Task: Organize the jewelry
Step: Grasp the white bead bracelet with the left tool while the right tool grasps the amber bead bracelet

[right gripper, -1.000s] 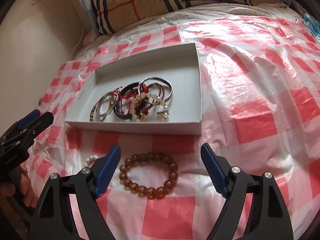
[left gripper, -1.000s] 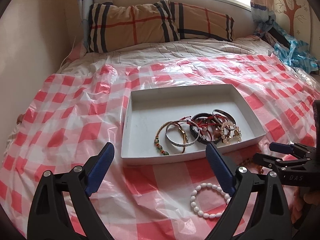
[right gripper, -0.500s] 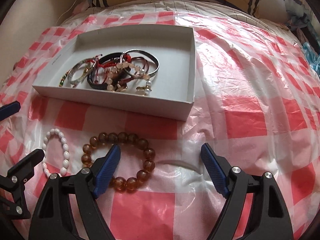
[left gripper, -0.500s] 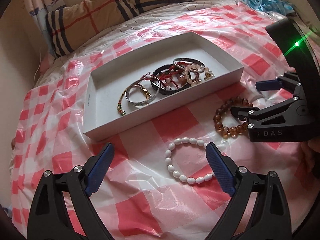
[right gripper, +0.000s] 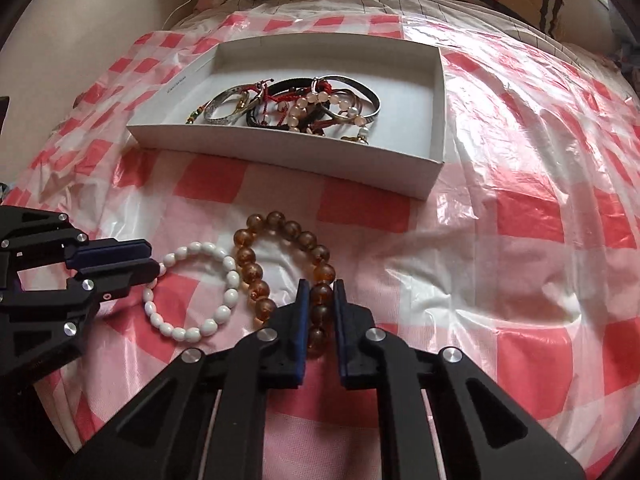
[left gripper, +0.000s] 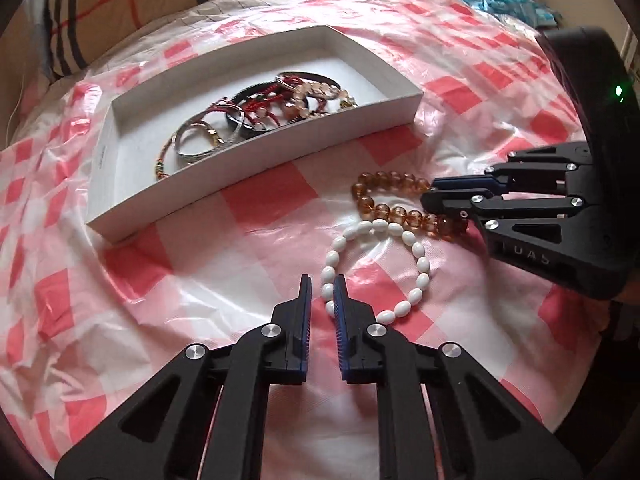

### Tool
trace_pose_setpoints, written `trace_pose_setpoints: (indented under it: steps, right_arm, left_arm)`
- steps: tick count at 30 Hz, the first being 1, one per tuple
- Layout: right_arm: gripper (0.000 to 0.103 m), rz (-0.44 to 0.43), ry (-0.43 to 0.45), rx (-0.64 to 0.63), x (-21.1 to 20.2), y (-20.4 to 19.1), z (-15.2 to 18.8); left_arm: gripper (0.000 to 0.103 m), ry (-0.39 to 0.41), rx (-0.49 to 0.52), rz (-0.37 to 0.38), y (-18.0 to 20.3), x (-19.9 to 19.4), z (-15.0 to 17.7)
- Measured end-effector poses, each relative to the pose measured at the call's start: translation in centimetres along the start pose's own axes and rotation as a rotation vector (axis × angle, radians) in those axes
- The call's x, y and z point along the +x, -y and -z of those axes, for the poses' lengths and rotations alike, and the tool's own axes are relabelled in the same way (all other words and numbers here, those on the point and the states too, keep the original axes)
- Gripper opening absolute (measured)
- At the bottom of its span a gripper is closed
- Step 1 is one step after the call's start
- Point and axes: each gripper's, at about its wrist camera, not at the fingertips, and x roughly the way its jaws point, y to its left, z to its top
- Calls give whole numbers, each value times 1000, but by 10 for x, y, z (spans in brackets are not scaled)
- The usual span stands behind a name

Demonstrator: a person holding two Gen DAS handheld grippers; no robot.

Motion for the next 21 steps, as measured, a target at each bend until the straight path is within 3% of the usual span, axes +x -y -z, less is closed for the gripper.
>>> trace_pose_setpoints:
  steps: [3,4,5,6,7,8,9,10,11,12,16,18,21]
  right_arm:
    - [36,16,24,20,0,0,-4]
    - [45,20,30,16,0,-1,-5]
    - [46,35,26,1,3,-4,-6]
    - [46,51,19,-14,6,-5,-7]
    - [46,68,15,-31,9,-7,-8]
    - [45,74,11,-39,11,-9,-8]
    - [40,63,8,-41,12,-9,-9]
    - [23,29,-2,-28,13,-8,-8]
    - [12,-4,-16,-5,14,-5,-7]
    - [12,-36,-22,18,14,-1,-7]
    - [12,-340,-14,239,6,31,-6]
    - [12,-482,45,315,-3,41,-8]
    - [12,-618,136,360,-17,47,-11]
  left_arm:
    - [15,27,-41,21,-8,-5,-3]
    - [23,34,-40,25,-7,-5,-5]
    - [40,46,-27,17,-3,-5,-6]
    - [48,55,-14,0,0,-4,-9]
    - [56,63,2,-18,5,-1,-10]
    - [56,55,23,-30,11,5,-10]
    - [54,25,51,-49,17,13,-8]
    - [34,-3,71,-48,22,20,-6]
    - [17,-22,84,-31,27,24,-5]
    - [6,-34,93,-22,31,23,-6]
    - [7,-6,5,110,21,4,-12]
    - [7,54,-58,186,8,-12,-17]
    - [7,142,-146,265,-14,-33,-23]
